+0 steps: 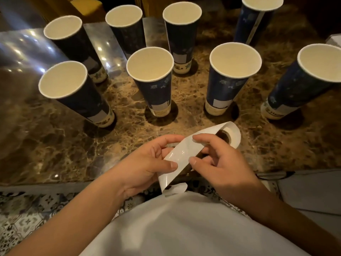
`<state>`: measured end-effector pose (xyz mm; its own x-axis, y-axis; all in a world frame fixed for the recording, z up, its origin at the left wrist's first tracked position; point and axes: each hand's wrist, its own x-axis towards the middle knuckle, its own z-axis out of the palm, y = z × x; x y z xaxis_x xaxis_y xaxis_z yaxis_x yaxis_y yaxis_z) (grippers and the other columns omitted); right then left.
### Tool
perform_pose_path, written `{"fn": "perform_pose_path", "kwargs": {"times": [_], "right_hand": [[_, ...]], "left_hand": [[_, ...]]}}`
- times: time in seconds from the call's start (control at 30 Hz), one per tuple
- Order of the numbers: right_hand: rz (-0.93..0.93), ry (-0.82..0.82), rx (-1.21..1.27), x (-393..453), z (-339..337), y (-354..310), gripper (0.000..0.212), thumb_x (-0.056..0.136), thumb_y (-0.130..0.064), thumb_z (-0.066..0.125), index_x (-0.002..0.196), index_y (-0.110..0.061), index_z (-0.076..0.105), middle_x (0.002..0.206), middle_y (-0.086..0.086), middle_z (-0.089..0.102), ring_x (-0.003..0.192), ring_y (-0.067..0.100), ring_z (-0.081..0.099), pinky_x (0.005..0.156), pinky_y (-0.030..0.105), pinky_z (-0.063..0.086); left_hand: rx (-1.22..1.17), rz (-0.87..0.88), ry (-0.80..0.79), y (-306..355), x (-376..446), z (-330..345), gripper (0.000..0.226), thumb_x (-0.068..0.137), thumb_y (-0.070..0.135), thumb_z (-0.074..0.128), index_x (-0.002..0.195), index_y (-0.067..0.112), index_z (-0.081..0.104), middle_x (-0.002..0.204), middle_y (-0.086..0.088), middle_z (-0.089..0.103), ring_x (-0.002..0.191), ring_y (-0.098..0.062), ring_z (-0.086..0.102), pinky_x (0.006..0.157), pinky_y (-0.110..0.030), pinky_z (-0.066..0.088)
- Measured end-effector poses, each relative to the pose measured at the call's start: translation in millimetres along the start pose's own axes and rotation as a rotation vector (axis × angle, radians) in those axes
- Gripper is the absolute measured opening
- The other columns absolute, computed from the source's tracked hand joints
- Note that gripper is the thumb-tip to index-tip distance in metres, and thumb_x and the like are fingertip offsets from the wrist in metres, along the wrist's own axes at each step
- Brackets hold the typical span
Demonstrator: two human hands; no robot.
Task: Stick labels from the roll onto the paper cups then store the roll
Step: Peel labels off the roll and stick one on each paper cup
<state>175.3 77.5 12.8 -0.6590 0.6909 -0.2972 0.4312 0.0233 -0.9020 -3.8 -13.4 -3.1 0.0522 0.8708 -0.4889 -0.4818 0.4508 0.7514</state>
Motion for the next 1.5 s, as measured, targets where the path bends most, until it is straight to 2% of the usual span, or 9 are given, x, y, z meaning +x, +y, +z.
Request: {"fn": "perform_pose_path", "kwargs": {"times": [0.17,0.37,0.5,0.67,0.83,0.93,1.17,1.3,1.5], "right_hand": [[-0.055,0.126,0.122,0.2,1.0,6.7,0.019,0.089,-0.018,0.067,0.101,-0.032,0.066,0.071,-0.001,0.069,0.07,0.011,0.067,0.069,0.026,0.057],[-0.099,0.083,0.117,-7.3,3.3,17.2,0.027,0.089,-0.009,0.065,0.093,-0.035,0.065,0.073,0.005,0.062,0.069,0.023,0.061,0.064,0.035,0.056],[-0.213,0.097,-0.071,-9.5,-5.0,21.8,0.024,0.088,-0.013,0.068,0.098,-0.035,0.067,0.07,-0.009,0.062,0.067,0.01,0.058,0.059,0.016,0.049],[-0.371,0.216,-0.272,-19.3,-24.2,24.7,0.021,0.088,-0.035,0.062,0.107,-0.03,0.069,0.056,-0.008,0.052,0.056,0.014,0.053,0.049,0.028,0.044],[-0.463,0.422,-0.481,-16.1,-46.2,20.7,0.028,0.089,-0.038,0.062,0.105,-0.017,0.071,0.091,-0.008,0.059,0.084,0.009,0.054,0.066,0.018,0.045],[-0.454,0.412,-0.586,-17.2,-58.3,17.3,0.023,0.085,-0.033,0.069,0.102,-0.017,0.072,0.092,-0.002,0.058,0.087,0.017,0.053,0.062,0.031,0.049],[-0.478,0.226,-0.643,-25.7,-75.2,13.4,0.02,0.087,-0.04,0.06,0.092,-0.024,0.069,0.088,-0.009,0.066,0.08,0.01,0.056,0.064,0.026,0.047],[-0.445,0.185,-0.651,-28.3,-75.4,9.8,0.014,0.085,-0.038,0.063,0.092,-0.027,0.067,0.084,-0.012,0.064,0.075,0.006,0.056,0.061,0.026,0.051],[-0.376,0.152,-0.605,-26.0,-77.2,6.2,0.008,0.085,-0.034,0.069,0.087,-0.026,0.071,0.076,-0.013,0.066,0.07,0.004,0.06,0.061,0.023,0.052]], "left_hand": [[-0.071,-0.128,0.004,6.2,4.1,1.7,0.057,0.078,0.001,0.063,0.133,0.011,0.055,0.114,-0.017,0.068,0.094,-0.026,0.067,0.08,-0.034,0.056],[0.104,-0.273,0.055,25.7,29.9,24.3,0.023,0.093,0.025,0.06,0.105,0.007,0.069,0.095,-0.014,0.068,0.082,-0.022,0.064,0.078,-0.034,0.049],[0.278,-0.11,0.127,23.8,42.7,39.4,0.007,0.091,0.011,0.064,0.09,0.01,0.07,0.087,-0.01,0.071,0.082,-0.022,0.065,0.081,-0.036,0.053],[0.503,0.093,0.193,26.1,43.4,51.9,0.007,0.088,0.008,0.068,0.088,0.013,0.072,0.088,-0.017,0.068,0.083,-0.026,0.062,0.09,-0.045,0.053],[0.563,0.131,0.199,17.0,36.0,70.3,0.004,0.088,0.017,0.069,0.089,0.015,0.072,0.094,-0.015,0.072,0.084,-0.023,0.067,0.087,-0.052,0.054],[0.557,0.214,0.18,11.0,31.4,79.0,0.01,0.092,0.015,0.064,0.09,0.017,0.073,0.093,-0.009,0.073,0.085,-0.019,0.065,0.083,-0.046,0.053],[0.643,0.276,0.188,1.3,23.5,90.3,0.017,0.096,0.015,0.057,0.092,0.017,0.074,0.088,0.002,0.073,0.08,-0.01,0.065,0.071,-0.019,0.05],[0.885,0.323,0.224,0.8,22.8,93.5,0.016,0.096,0.019,0.058,0.091,0.021,0.072,0.084,0.002,0.07,0.079,-0.016,0.062,0.074,-0.032,0.052],[0.855,0.306,0.239,-2.8,23.7,96.4,0.012,0.093,0.022,0.061,0.088,0.02,0.072,0.085,-0.009,0.07,0.082,-0.03,0.063,0.078,-0.051,0.052]]}}
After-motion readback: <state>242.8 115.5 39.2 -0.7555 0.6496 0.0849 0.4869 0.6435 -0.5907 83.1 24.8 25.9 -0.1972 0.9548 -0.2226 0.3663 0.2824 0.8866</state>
